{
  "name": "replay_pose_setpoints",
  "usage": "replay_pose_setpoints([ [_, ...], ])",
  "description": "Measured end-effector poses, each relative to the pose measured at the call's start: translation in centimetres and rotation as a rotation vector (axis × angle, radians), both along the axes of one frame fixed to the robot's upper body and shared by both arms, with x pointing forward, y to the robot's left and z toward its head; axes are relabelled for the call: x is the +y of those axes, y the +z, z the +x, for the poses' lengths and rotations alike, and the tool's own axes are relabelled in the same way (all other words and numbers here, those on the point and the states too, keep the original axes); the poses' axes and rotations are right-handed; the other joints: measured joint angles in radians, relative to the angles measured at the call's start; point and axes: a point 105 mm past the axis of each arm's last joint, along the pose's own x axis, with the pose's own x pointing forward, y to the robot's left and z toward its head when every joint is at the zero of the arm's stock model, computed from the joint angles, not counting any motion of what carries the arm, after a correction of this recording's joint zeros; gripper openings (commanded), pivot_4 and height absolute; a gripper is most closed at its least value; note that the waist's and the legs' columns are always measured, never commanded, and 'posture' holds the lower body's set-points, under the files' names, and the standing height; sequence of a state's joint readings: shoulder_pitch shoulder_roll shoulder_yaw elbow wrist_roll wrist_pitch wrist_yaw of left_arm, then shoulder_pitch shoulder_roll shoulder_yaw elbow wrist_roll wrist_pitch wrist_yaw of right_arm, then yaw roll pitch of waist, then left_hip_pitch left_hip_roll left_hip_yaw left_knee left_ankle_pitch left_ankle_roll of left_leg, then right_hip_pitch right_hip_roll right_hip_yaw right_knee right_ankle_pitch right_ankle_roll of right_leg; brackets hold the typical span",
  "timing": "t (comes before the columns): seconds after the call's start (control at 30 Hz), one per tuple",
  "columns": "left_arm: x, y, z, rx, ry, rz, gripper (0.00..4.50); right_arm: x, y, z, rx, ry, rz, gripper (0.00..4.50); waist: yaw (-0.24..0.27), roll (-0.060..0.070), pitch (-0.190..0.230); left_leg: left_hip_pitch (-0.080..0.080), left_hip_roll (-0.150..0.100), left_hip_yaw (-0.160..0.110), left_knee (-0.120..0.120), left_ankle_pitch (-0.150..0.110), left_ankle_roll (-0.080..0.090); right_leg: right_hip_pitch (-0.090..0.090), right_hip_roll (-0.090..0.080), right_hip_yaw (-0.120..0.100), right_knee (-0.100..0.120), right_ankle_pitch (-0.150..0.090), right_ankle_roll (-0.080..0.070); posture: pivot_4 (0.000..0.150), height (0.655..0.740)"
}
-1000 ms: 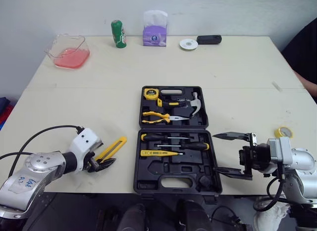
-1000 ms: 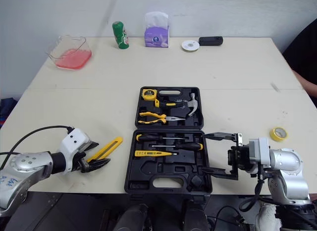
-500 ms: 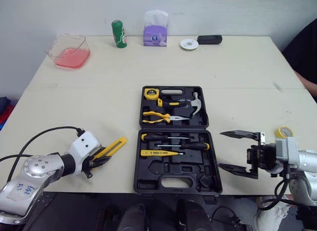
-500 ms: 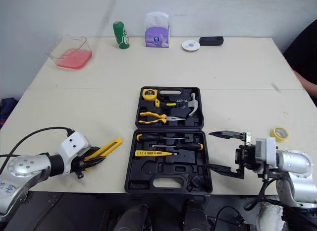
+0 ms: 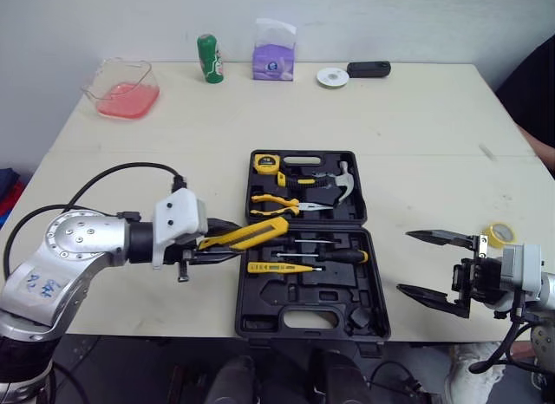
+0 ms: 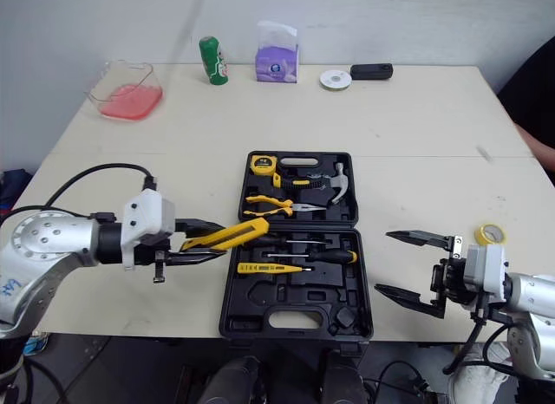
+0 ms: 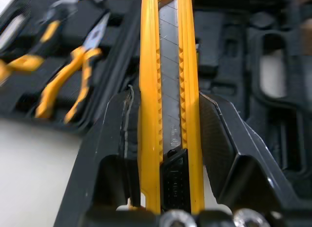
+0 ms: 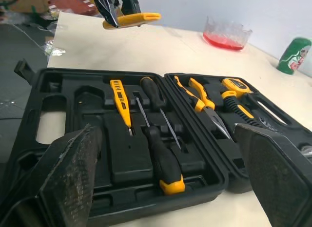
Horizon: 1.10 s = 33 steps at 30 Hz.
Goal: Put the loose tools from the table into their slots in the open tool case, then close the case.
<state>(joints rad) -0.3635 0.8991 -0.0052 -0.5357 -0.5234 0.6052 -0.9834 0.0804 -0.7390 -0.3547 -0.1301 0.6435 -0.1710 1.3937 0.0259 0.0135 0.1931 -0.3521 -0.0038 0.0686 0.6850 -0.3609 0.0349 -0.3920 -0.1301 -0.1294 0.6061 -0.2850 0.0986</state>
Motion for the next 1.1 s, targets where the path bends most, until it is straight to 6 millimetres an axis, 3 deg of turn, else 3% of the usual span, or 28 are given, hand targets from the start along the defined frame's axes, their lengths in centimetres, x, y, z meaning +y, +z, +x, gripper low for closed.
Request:
replay_pose_setpoints([
  [0.17, -3.7, -0.4, -1.0, 0.063, -0.179, -0.035, 1.26, 0.3, 0.5, -0.7, 0.005, -0.024, -0.019, 4.5, 0.001, 0.0, 0.0, 0.0, 0.0, 0.0, 0.0, 0.0, 0.0, 0.0, 0.0, 0.0, 0.0, 0.0, 0.0, 0.15, 0.74],
  [0.43, -6.9, -3.7, -1.3, 0.152, -0.26, 0.035, 1.26, 0.6, 1.0, -1.9, 0.034, -0.064, -0.038, 4.5, 0.002, -0.001, 0.0, 0.0, -0.001, -0.001, 0.001, 0.001, 0.001, 0.0, 0.001, 0.0, 0.0, 0.0, 0.0, 0.15, 0.74],
  [0.73, -7.7, -6.2, -1.2, 0.2, -0.223, 0.117, 1.26, 0.4, 0.9, -2.7, 0.077, -0.099, -0.048, 4.5, 0.003, -0.001, 0.0, 0.0, -0.001, -0.001, 0.001, 0.001, 0.002, 0.001, 0.001, 0.001, 0.0, 0.0, 0.001, 0.15, 0.74],
  [1.1, -8.4, -7.1, -1.2, 0.212, -0.185, 0.099, 1.26, 0.4, 0.6, -3.0, 0.102, -0.102, -0.042, 4.5, 0.002, -0.002, 0.0, 0.0, -0.001, -0.002, 0.001, 0.001, 0.002, 0.002, 0.0, 0.001, 0.0, 0.0, 0.001, 0.15, 0.74],
])
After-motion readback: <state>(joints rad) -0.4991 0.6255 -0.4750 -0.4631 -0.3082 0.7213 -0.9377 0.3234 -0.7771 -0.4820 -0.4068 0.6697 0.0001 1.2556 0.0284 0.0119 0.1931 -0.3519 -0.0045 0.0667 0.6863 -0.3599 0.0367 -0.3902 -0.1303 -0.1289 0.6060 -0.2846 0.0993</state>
